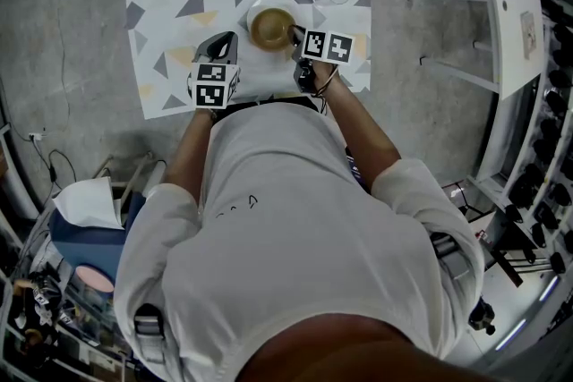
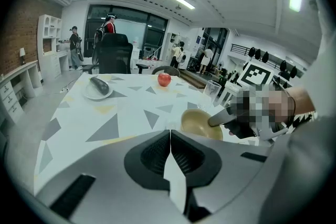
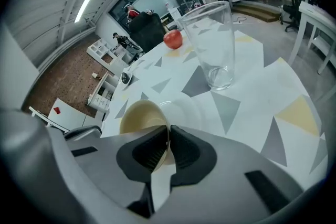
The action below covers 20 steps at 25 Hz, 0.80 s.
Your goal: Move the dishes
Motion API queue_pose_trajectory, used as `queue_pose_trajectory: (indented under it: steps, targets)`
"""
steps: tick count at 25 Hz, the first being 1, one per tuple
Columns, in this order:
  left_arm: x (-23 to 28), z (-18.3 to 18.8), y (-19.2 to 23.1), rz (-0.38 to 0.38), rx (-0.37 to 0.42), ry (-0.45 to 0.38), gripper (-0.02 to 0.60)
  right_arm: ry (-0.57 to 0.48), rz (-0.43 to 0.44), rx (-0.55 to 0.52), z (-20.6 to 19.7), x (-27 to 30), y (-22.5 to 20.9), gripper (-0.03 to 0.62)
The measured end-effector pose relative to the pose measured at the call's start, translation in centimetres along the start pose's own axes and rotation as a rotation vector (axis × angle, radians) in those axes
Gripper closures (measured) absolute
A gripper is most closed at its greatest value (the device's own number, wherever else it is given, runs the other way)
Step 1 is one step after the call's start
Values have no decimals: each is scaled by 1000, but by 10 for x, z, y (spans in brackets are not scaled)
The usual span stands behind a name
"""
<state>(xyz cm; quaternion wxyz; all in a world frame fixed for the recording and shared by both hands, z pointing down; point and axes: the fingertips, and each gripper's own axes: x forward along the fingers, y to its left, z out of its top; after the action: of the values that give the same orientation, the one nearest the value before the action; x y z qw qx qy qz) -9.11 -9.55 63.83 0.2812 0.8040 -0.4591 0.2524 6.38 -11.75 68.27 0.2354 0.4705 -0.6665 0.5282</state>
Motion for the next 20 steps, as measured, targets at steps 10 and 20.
queue_pose_trajectory:
  steps: [10,20]
  targets:
    - [-11,8,11,45,-31,-40,560,-31,38,-106,14,-12,28,577]
    - [-45,-3,44,144,-118,-73,560,-29,124,-202,36,3,92,577]
